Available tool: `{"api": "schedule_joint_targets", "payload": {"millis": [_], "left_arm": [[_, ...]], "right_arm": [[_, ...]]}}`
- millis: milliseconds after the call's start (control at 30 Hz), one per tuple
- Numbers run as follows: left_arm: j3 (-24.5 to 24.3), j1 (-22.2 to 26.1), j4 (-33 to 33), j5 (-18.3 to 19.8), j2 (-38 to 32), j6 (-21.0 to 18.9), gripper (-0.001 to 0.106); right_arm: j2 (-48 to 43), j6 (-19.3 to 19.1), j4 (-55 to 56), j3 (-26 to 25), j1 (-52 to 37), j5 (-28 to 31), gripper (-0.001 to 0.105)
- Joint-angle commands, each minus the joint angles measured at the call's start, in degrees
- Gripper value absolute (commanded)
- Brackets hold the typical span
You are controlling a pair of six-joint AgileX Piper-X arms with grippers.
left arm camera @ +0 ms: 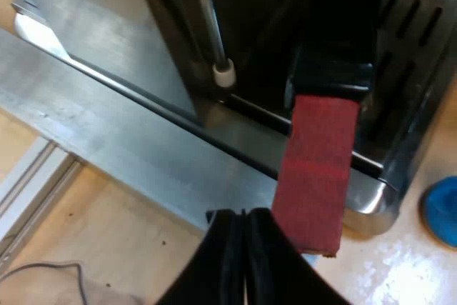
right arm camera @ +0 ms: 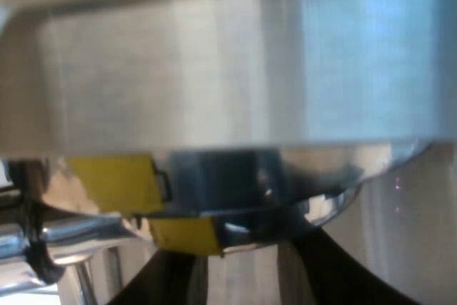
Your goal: Put the handle in the coffee machine
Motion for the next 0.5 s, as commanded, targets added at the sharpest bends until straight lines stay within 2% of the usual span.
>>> {"api": "schedule_joint_targets", "payload": {"millis": [33,167,300,467,500], "left_arm": [[-0.2,-0.3,1.6,0.7,-0.3,1.1,0.001],[-0.2,-0.3,2.1,0.7,-0.3,1.1,0.001],[-0.2,-0.3,3.7,2.5,-0.3,1.5,0.001],[-0.2,-0.3,2.5,1.9,-0.3,2.5,0.001],[-0.2,-0.3,-0.1,0.4,-0.3,1.9,0.001]], "right_arm": [[-2.1,-0.3,-7.3,-1.4,-0.4,0.5,0.027],[-2.1,-0.3,-7.3,-1.4,-0.4,0.5,0.027],[-2.1,-0.3,-7.3,-1.4,-0.4,0.5,0.027],[-2.1,-0.3,-7.3,-1.4,-0.4,0.5,0.027],[-2.1,-0.3,-7.3,-1.4,-0.4,0.5,0.027]]}}
